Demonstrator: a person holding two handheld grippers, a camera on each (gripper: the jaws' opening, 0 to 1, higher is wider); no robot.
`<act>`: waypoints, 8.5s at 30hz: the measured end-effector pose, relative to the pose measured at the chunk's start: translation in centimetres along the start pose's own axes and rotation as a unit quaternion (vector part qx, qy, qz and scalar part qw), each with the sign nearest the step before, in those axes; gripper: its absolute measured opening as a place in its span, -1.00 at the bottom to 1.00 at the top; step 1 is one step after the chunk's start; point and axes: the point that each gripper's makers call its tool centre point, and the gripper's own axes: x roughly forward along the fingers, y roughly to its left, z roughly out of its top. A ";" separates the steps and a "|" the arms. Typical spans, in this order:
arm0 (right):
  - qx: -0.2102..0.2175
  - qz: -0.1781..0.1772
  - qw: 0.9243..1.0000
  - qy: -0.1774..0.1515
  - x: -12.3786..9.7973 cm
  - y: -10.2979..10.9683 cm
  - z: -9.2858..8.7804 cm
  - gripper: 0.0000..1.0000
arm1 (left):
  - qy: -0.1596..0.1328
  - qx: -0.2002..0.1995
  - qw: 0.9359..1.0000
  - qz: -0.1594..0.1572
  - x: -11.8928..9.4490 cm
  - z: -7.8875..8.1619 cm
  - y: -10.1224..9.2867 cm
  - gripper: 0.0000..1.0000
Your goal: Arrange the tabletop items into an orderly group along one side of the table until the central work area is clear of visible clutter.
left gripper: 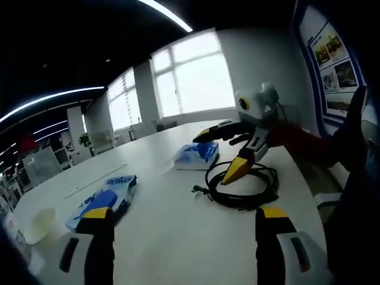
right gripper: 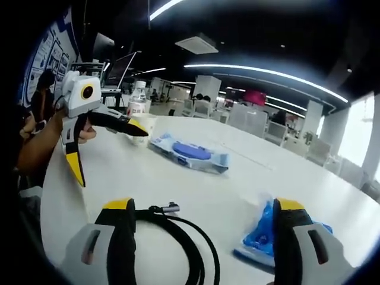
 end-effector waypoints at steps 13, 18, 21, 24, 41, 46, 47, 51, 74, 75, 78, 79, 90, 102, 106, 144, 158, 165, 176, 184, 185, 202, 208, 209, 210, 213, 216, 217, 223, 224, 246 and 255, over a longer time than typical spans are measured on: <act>-0.009 0.009 1.000 0.006 1.3 0.0 0.8 0.84 | 0.007 -0.007 1.000 0.014 0.1 -0.3 1.4 0.99; -0.007 0.012 1.000 0.004 1.7 0.0 1.1 0.83 | 0.020 -0.004 1.000 0.017 0.1 -0.7 1.8 0.99; -0.008 0.013 1.000 0.006 1.9 -0.1 1.2 0.83 | 0.020 -0.007 1.000 0.019 0.2 -0.6 2.1 0.99; -0.008 0.014 1.000 0.009 2.2 -0.3 1.3 0.82 | 0.024 -0.003 0.999 0.032 0.2 -0.5 3.0 0.91; -0.012 0.012 1.000 0.010 2.9 -0.9 1.9 0.73 | 0.050 0.032 0.995 0.078 0.5 -0.7 5.3 0.56; -0.013 0.015 1.000 0.015 3.5 -1.3 1.9 0.61 | 0.059 0.032 0.993 0.096 0.5 -1.0 6.3 0.37; -0.014 0.014 1.000 0.016 3.6 -1.5 1.8 0.57 | 0.060 0.033 0.993 0.099 0.4 -1.0 6.4 0.36; -0.013 0.014 1.000 0.020 3.9 -1.8 1.6 0.54 | 0.068 0.034 0.991 0.107 0.5 -1.3 6.9 0.34; -0.015 0.019 0.999 0.032 5.4 -2.7 1.7 0.17 | 0.110 0.058 0.983 0.132 0.6 -2.3 8.3 0.06; -0.016 0.019 0.999 0.033 5.5 -2.7 1.6 0.17 | 0.112 0.060 0.983 0.133 0.6 -2.3 8.4 0.06; -0.019 0.020 0.999 0.033 5.7 -2.8 1.6 0.12 | 0.113 0.061 0.982 0.136 0.7 -2.4 8.5 0.04; -0.020 0.019 0.999 0.034 5.9 -2.9 1.7 0.12 | 0.113 0.062 0.982 0.137 0.7 -2.4 8.5 0.04; -0.032 0.019 0.998 0.044 7.1 -3.7 1.7 0.03 | 0.123 0.069 0.979 0.148 0.9 -2.6 8.9 -0.03; -0.041 0.023 0.998 0.050 8.4 -4.3 1.8 -0.04 | 0.139 0.065 0.975 0.159 0.9 -2.9 9.5 -0.20; -0.044 0.025 0.997 0.052 9.0 -4.3 1.8 -0.06 | 0.143 0.065 0.974 0.162 0.8 -2.9 9.8 -0.24; -0.077 0.050 0.994 0.061 11.6 -3.9 1.6 -0.31 | 0.196 0.095 0.960 0.173 1.5 -3.7 10.7 -0.44; -0.106 0.050 0.991 0.058 12.9 -3.5 2.0 -0.43 | 0.215 0.088 0.955 0.183 1.3 -4.4 11.4 -0.54; -0.132 0.052 0.988 0.065 13.6 -3.1 1.7 -0.48 | 0.215 0.084 0.955 0.184 1.3 -4.6 11.4 -0.57; -0.159 0.056 0.984 0.061 14.7 -3.0 1.8 -0.55 | 0.223 0.086 0.953 0.187 1.2 -4.9 11.7 -0.63; -0.193 0.057 0.977 0.066 15.4 -2.7 1.4 -0.60 | 0.228 0.080 0.952 0.189 1.2 -5.2 12.0 -0.71; -0.196 0.058 0.977 0.065 15.5 -2.7 1.4 -0.63 | 0.228 0.080 0.952 0.189 1.2 -5.2 12.0 -0.72; -0.263 0.061 0.961 0.063 16.1 -2.3 1.3 -1.00 | 0.229 0.082 0.951 0.193 1.1 -5.5 12.1 -0.93; -0.275 0.055 0.958 0.062 15.9 -2.3 1.5 -1.00 | 0.225 0.079 0.951 0.194 1.0 -5.5 12.1 -0.98; -0.276 0.055 0.958 0.062 15.9 -2.3 1.5 -1.00 | 0.225 0.080 0.951 0.194 1.0 -5.5 12.1 -0.99; -0.278 0.054 0.957 0.061 15.8 -2.3 1.6 -1.00 | 0.225 0.081 0.951 0.194 1.0 -5.4 12.1 -1.00; -0.282 0.051 0.956 0.060 15.6 -2.4 1.9 -1.00 | 0.222 0.082 0.952 0.193 1.0 -5.2 11.9 -1.00; -0.290 0.044 0.954 0.054 15.2 -2.4 2.4 -1.00 | 0.219 0.085 0.952 0.194 0.9 -5.0 11.8 -1.00; -0.292 0.042 0.954 0.053 15.1 -2.4 2.5 -1.00 | 0.218 0.086 0.952 0.195 0.9 -4.9 11.9 -1.00; -0.303 0.023 0.952 0.039 14.5 -2.8 3.9 -1.00 | 0.202 0.085 0.955 0.201 0.8 -4.1 12.1 -1.00; -0.303 0.022 0.952 0.038 14.4 -2.8 4.0 -1.00 | 0.202 0.086 0.955 0.201 0.8 -4.1 12.0 -1.00; -0.308 -0.024 0.951 0.009 9.3 -4.0 6.3 -1.00 | 0.166 0.130 0.956 0.206 0.7 0.6 10.6 -1.00; -0.309 -0.039 0.950 0.004 7.3 -4.0 6.9 -1.00 | 0.156 0.142 0.956 0.203 0.4 2.0 9.7 -1.00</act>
